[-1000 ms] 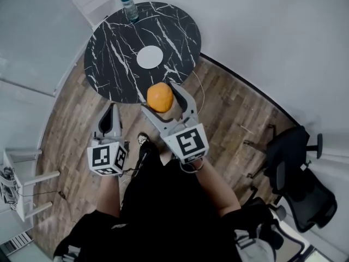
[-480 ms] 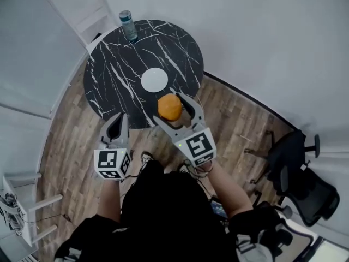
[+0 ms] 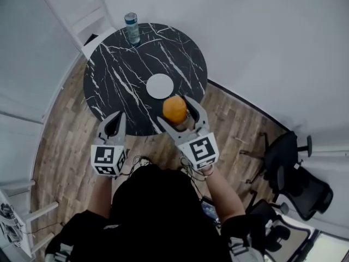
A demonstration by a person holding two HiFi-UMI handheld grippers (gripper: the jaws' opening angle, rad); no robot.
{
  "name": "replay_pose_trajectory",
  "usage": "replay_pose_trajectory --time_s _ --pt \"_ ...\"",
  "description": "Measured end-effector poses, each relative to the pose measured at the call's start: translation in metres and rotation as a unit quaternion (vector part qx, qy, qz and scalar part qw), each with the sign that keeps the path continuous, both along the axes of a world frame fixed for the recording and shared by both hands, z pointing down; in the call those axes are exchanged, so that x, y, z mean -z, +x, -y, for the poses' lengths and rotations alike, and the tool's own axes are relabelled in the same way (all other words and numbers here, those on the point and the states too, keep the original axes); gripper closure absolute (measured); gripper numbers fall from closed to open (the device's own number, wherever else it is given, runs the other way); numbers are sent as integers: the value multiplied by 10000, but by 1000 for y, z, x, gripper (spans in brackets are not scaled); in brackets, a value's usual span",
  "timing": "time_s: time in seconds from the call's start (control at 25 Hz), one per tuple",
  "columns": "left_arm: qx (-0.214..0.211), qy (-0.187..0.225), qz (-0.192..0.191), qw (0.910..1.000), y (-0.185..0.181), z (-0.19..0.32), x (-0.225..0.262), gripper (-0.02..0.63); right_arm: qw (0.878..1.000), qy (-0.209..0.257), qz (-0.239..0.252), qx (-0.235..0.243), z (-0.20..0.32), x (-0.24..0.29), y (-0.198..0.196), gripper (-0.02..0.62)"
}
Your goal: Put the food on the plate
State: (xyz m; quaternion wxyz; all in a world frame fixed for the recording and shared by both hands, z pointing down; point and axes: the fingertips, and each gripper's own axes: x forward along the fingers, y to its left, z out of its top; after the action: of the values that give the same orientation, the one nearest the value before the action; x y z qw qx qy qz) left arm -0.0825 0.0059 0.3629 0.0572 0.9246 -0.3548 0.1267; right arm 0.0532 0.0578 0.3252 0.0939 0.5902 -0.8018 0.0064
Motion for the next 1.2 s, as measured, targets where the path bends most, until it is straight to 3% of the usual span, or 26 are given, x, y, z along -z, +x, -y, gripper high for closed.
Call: replay_pose_trajectory --time_s 0.36,0.76,0.96,1.2 --pt "-232 -150 23 9996 -40 20 -11 606 9994 -303 30 -142 28 -9 -40 252" --pt "189 -408 -12 9990 -70 49 -41 606 9959 -700 -522 227 58 -29 -49 252" --pt "283 -445 77 9986 -63 63 -52 606 9923 -815 -708 608 84 -43 -50 252" --pt "378 -465 159 9981 -41 95 -54 606 9803 -920 -1258 1216 119 -41 -49 252"
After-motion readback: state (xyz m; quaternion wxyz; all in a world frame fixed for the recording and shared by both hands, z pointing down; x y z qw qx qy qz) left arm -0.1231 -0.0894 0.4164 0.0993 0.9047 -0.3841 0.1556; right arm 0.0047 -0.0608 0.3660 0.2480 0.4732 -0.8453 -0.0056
